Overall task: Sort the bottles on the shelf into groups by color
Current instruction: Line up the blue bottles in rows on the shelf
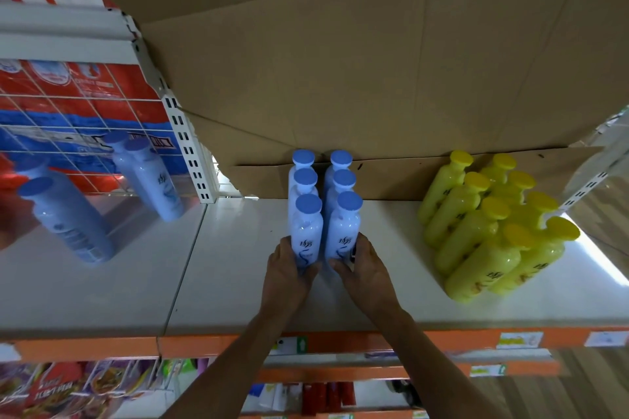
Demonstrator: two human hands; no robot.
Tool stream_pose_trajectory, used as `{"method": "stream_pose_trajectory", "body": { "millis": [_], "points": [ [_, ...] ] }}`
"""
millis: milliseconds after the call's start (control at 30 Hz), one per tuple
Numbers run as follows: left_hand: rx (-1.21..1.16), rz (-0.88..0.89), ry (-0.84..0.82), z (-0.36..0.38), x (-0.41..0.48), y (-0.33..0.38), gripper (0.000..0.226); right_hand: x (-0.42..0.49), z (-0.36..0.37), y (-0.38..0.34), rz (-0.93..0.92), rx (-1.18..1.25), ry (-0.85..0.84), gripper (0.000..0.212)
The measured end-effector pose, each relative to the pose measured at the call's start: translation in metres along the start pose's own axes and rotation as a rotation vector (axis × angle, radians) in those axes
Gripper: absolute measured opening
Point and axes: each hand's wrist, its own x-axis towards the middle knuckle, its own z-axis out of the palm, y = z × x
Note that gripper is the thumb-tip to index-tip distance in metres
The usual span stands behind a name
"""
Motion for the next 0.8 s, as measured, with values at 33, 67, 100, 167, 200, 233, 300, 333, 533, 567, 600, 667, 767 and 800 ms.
{"method": "stream_pose_trajectory", "body": {
  "millis": [33,67,100,167,200,233,300,333,533,567,600,667,767,800],
  "points": [
    [0.002,-0.003,0.001,0.0,0.0,0.0,0.057,0.0,0.0,0.001,0.003,-0.01,-0.01,0.056],
    [0.003,-0.008,0.004,0.0,0.0,0.001,0.056,0.0,-0.001,0.003,0.005,-0.021,-0.016,0.054],
    [0.005,-0.014,0.008,0.0,0.0,0.002,0.056,0.0,-0.001,0.004,0.005,-0.028,-0.018,0.052],
    [0.012,-0.025,0.011,0.0,0.0,0.004,0.056,0.001,-0.002,0.006,0.003,-0.031,-0.019,0.049],
    [0.012,-0.025,0.015,0.001,0.0,0.004,0.055,0.001,-0.002,0.006,0.003,-0.034,-0.024,0.048],
    [0.01,-0.027,0.015,0.002,-0.001,0.003,0.055,0.002,-0.002,0.006,0.005,-0.036,-0.032,0.047],
    [0.006,-0.027,0.018,0.002,-0.002,0.003,0.055,0.002,-0.002,0.006,0.002,-0.041,-0.04,0.048],
    [0.006,-0.027,0.02,0.002,-0.002,0.003,0.056,0.001,-0.002,0.007,-0.002,-0.042,-0.043,0.048],
    [0.015,-0.034,0.024,0.001,0.0,0.003,0.054,0.003,-0.007,0.007,0.004,-0.067,-0.088,0.049],
    [0.014,-0.038,0.028,0.001,-0.001,0.003,0.054,0.002,-0.007,0.007,0.006,-0.078,-0.093,0.05],
    [0.011,-0.047,0.031,0.0,-0.001,0.003,0.055,0.0,-0.008,0.007,0.008,-0.087,-0.094,0.05],
    [-0.001,-0.065,0.032,-0.003,-0.003,0.002,0.059,-0.007,-0.008,0.01,0.015,-0.111,-0.087,0.046],
    [-0.007,-0.068,-0.003,-0.008,-0.01,-0.002,0.072,-0.023,-0.006,0.011,-0.026,-0.172,-0.025,0.034],
    [0.003,-0.065,-0.012,-0.01,-0.013,-0.003,0.075,-0.028,-0.005,0.011,-0.049,-0.191,-0.007,0.031]
  ]
}}
